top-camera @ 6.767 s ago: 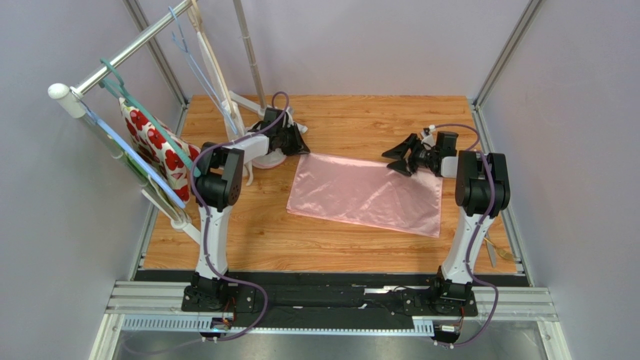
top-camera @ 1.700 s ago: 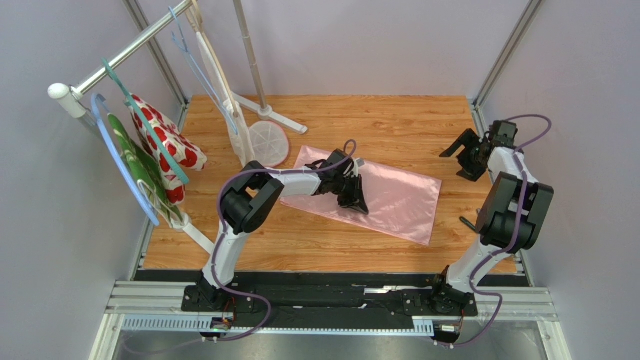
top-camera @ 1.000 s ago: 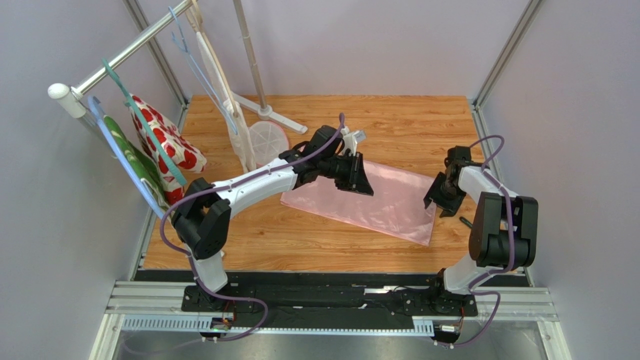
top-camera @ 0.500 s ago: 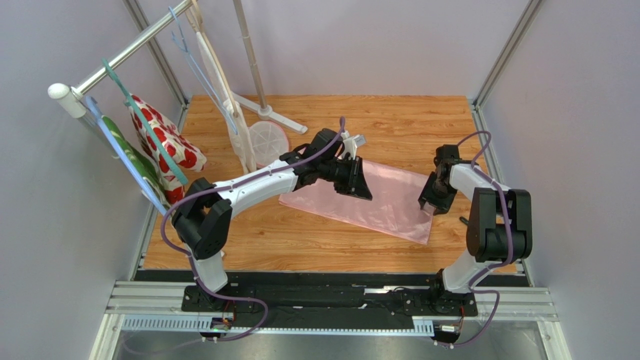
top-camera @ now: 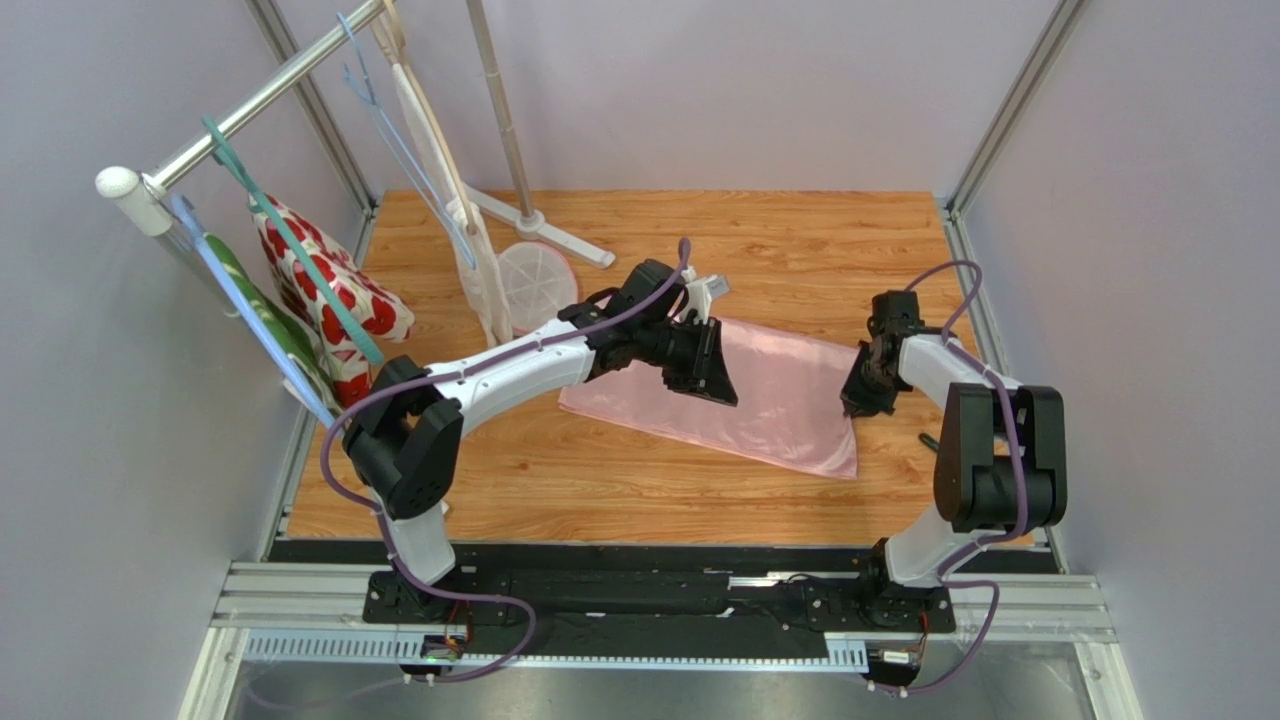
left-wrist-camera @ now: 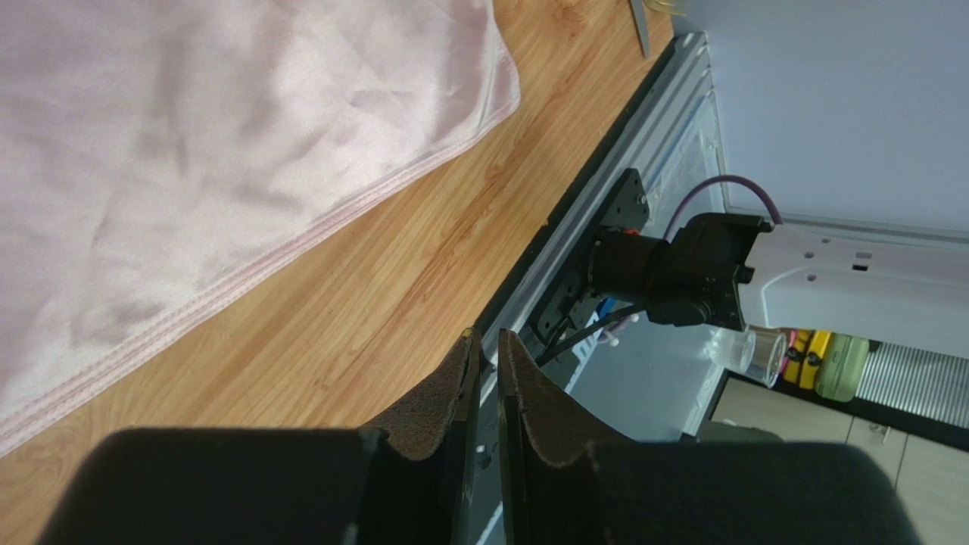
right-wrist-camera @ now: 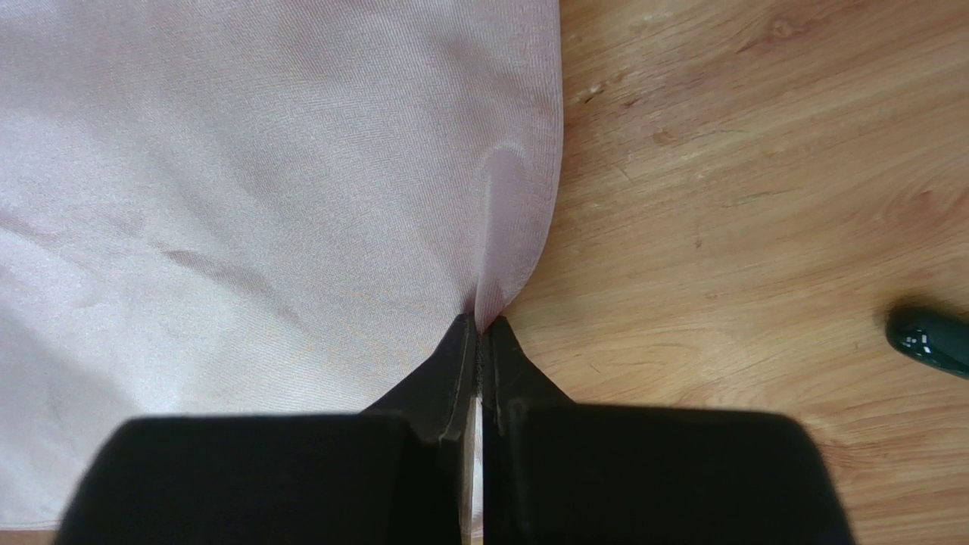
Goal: Fold the napkin into a case and place the utensils inside
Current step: Pick up the rectangle-folded napkin from the center of the board, then fold the rectangle-folded napkin at the center of the board.
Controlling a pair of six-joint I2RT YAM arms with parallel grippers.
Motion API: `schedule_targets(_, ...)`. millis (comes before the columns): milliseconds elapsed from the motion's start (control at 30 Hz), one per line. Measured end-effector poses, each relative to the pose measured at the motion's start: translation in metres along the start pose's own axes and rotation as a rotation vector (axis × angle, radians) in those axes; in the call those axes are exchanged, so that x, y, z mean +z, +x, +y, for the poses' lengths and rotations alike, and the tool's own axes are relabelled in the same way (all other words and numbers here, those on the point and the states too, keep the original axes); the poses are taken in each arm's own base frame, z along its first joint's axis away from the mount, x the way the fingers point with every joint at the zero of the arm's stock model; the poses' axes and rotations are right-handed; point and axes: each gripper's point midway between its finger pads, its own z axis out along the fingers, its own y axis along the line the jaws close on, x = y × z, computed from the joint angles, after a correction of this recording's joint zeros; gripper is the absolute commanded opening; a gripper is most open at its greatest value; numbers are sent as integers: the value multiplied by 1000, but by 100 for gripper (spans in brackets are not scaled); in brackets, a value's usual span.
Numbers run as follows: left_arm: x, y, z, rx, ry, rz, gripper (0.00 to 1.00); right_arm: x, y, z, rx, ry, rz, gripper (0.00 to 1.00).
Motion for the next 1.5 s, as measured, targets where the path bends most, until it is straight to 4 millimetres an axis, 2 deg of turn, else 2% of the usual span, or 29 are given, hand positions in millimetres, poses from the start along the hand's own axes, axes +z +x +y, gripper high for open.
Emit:
schedule_targets(167,-3,-8,2,1,-29,-5,17,-10,-3,-13,4,62,-22,0)
schedule_targets(267,2,-26,5,9,-47,-38,17,-32,-12,-17,6,75,-71,0)
schedule_targets(333,9,-35,13,-1,-68,-54,17,-49,-24,-17,7,70,-122,0)
schedule_targets(500,41,-50,51,-56,-148,-56,17,-75,-39,-23,13,75,-199,0)
schedule_targets(733,101,-73,94,-113,-192,-58,17,-85,-40,-31,7,108,-194,0)
schedule_targets(767,113,-75,102,-122,-196,-54,17,-88,-42,-30,5,108,-198,0)
schedule_targets(967,138,-61,115,-140,-207,-15,17,-106,-61,-16,-21,79,-249,0)
schedule_targets(1033,140,-58,114,-139,-208,-5,17,-109,-65,-3,-51,66,-256,0)
schedule_targets(1100,138,-60,111,-129,-206,-6,17,-110,-64,18,-98,36,-254,0)
schedule_targets(1200,125,-62,107,-116,-213,-7,17,-112,-59,47,-169,1,-234,0)
schedule_targets(1267,101,-60,104,-114,-228,-9,18,-113,-57,63,-205,-12,-223,0)
schedule_targets(1367,40,-65,99,-112,-270,-59,16,-116,-53,87,-249,-35,-215,0)
schedule_targets(1433,-10,-76,96,-99,-291,-136,16,-118,-50,102,-274,-47,-209,0)
schedule_targets(1500,-48,-85,95,-83,-310,-210,16,-118,-46,118,-300,-58,-204,0)
